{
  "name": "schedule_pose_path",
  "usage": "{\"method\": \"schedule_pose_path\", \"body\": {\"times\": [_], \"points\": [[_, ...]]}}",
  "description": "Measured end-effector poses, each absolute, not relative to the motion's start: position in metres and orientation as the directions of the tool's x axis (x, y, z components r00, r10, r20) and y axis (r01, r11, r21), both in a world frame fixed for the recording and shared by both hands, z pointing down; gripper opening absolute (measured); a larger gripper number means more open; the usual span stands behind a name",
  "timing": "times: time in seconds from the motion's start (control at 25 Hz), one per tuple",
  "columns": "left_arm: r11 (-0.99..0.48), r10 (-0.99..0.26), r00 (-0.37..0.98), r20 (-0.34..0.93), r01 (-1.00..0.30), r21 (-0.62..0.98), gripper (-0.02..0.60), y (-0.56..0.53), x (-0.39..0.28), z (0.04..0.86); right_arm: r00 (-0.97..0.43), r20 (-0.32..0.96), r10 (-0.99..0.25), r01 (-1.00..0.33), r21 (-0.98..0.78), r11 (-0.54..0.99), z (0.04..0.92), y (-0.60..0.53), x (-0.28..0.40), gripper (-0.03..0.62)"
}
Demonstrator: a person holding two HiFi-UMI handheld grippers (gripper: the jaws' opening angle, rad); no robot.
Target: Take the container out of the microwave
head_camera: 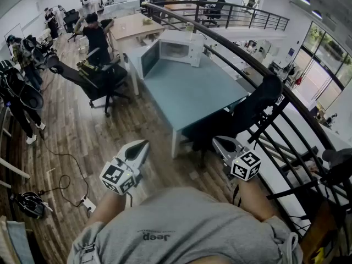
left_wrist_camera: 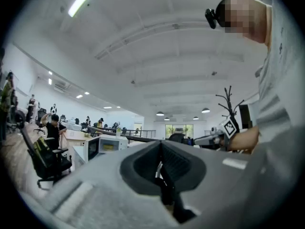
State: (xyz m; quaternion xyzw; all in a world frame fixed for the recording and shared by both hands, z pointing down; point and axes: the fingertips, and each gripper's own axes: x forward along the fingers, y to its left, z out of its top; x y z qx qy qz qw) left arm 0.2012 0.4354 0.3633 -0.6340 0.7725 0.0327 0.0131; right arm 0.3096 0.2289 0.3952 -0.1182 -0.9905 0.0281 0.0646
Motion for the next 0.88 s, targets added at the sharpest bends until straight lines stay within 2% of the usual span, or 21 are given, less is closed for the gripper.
{"method": "schedule_pose_path", "body": {"times": [0.88], "points": [[0.175, -0.982, -0.176, -0.064, -0.984, 0.017, 0.023, 0.413, 0.219, 0.358, -0.968, 0.112, 0.225, 0.217, -0.082, 0.973, 0.395, 0.211, 0.327, 0.006]]}}
